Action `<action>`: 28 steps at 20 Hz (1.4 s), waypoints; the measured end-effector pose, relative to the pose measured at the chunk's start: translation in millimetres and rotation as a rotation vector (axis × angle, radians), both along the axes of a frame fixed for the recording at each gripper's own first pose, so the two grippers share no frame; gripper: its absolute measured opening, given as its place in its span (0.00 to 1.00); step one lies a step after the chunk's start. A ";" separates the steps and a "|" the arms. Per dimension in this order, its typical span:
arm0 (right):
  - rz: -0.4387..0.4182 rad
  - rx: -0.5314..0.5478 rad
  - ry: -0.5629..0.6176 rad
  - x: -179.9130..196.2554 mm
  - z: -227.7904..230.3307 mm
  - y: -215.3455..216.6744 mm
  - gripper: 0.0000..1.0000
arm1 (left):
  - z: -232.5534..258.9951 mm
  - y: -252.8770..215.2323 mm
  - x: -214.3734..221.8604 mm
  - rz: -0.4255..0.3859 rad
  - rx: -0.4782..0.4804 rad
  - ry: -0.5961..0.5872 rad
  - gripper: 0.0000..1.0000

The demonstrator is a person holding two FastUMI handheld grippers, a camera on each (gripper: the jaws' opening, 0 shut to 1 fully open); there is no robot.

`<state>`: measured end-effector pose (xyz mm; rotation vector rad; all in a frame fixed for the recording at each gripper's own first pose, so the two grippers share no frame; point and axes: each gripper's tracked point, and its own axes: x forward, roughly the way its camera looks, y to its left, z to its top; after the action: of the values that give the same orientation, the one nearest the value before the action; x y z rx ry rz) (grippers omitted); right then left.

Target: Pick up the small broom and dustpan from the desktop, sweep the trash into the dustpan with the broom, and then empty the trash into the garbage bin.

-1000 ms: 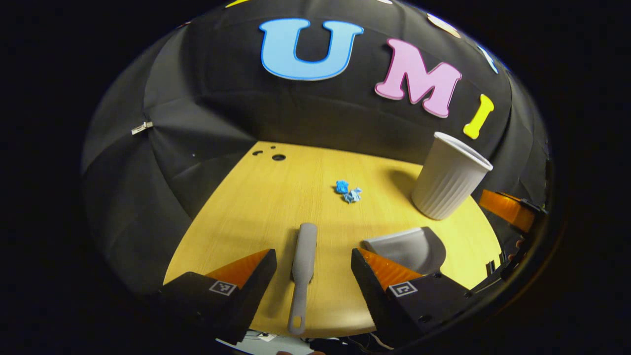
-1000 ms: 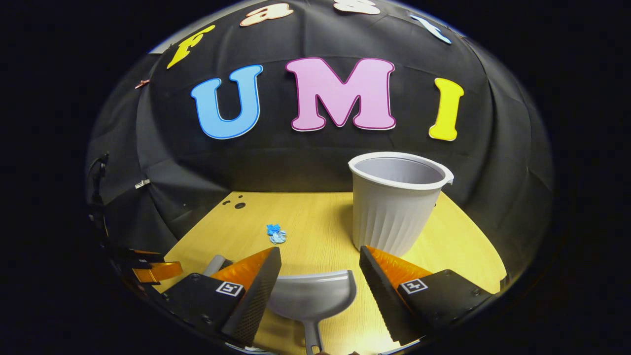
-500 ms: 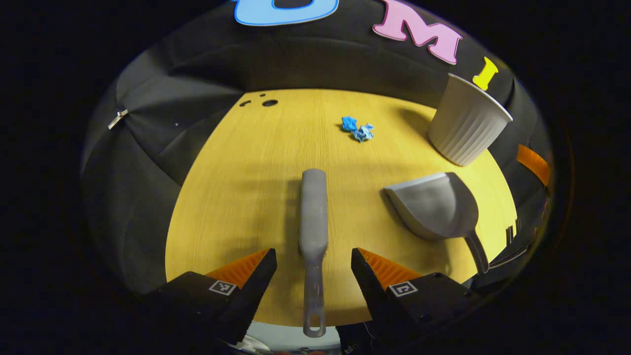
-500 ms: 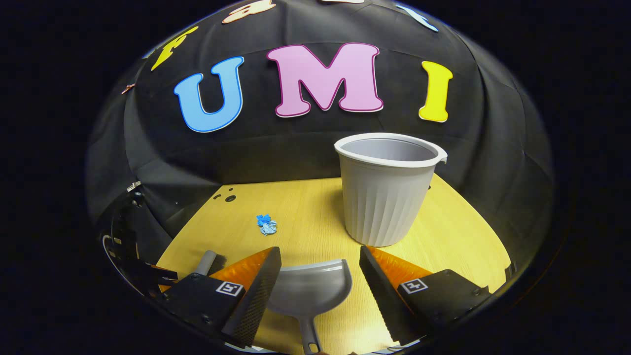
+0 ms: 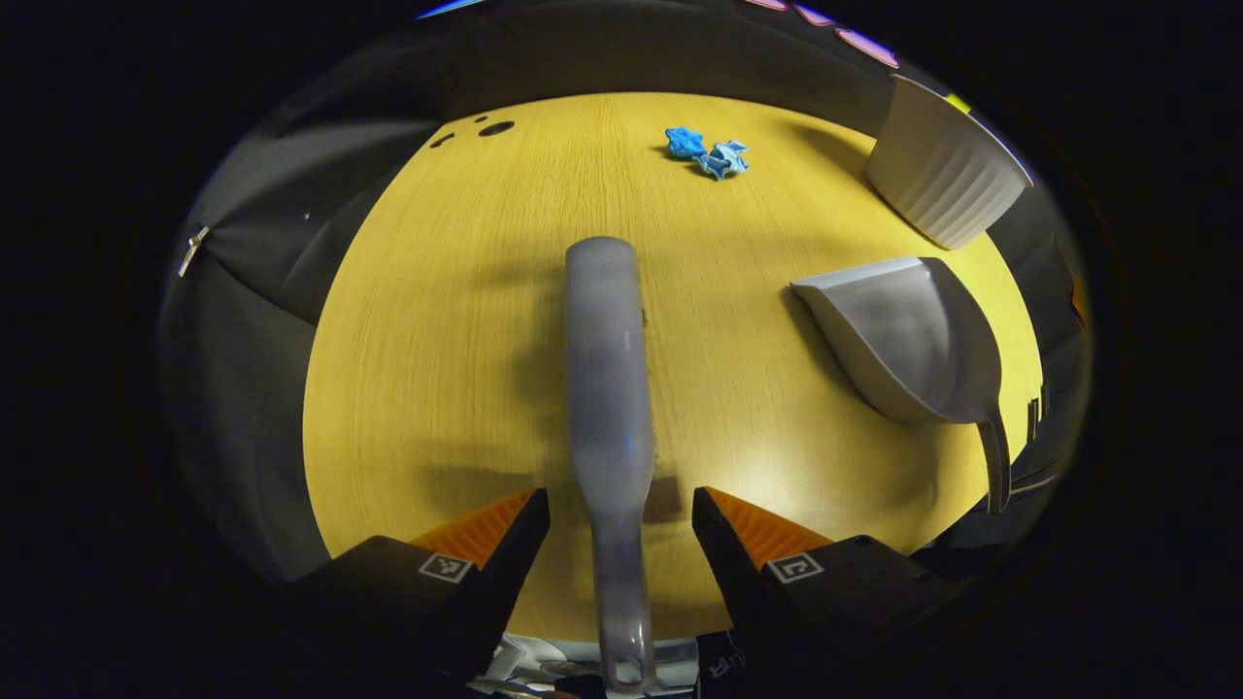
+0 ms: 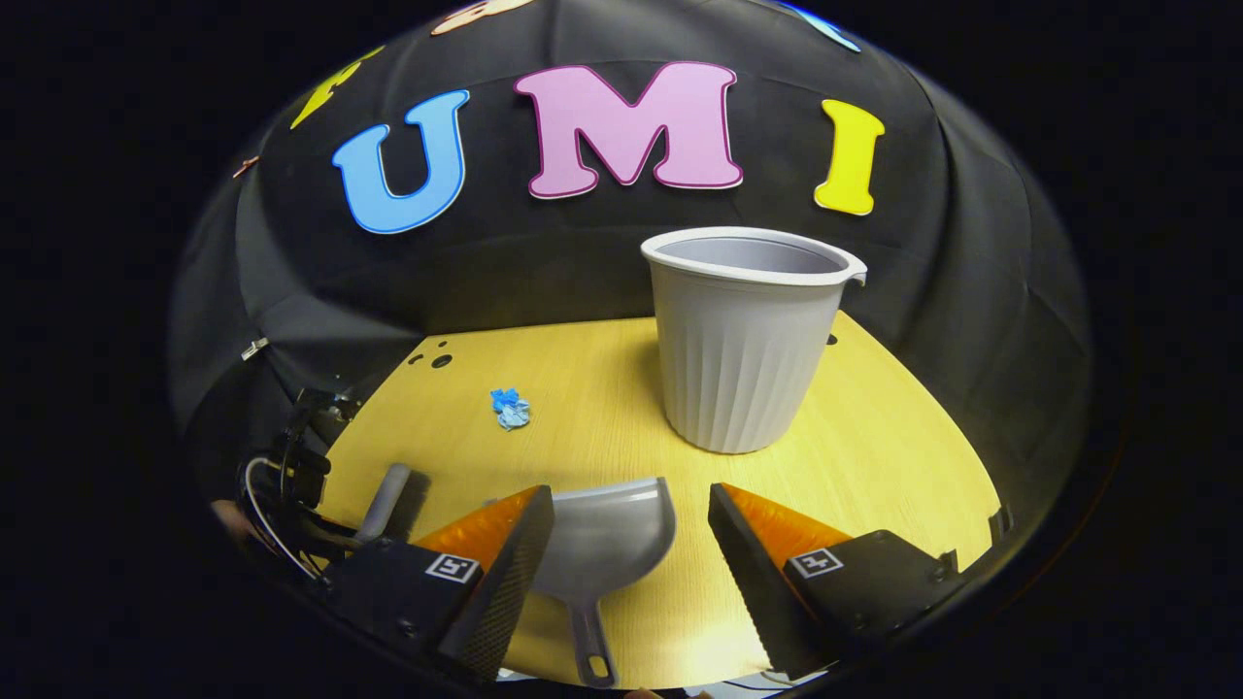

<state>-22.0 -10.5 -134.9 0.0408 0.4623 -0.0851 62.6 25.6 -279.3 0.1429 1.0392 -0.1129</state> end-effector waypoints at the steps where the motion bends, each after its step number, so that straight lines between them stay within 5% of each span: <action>1: -0.001 0.007 0.010 -1.7 -2.1 -0.1 0.99 | -0.8 -0.6 1.4 -0.004 0.002 0.008 0.94; 7: 0.022 0.037 0.141 -18.6 -36.3 14.3 0.99 | -10.7 -7.6 0.7 0.012 -0.019 0.078 0.73; 12: 0.031 0.030 0.208 -27.9 -50.2 19.0 0.99 | -10.5 1.2 2.7 0.041 -0.025 0.086 0.31; 22: 0.083 0.016 0.432 -38.6 -101.8 35.3 0.99 | -10.0 0.9 6.4 -0.012 -0.047 0.020 0.22; 28: 0.043 0.023 0.571 -49.7 -139.7 48.0 0.99 | -10.7 1.7 6.0 -0.010 -0.035 0.030 0.25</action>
<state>-71.7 37.5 -274.6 0.0285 1.0343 -0.0479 68.6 27.4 -290.0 0.1151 1.0658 -0.1427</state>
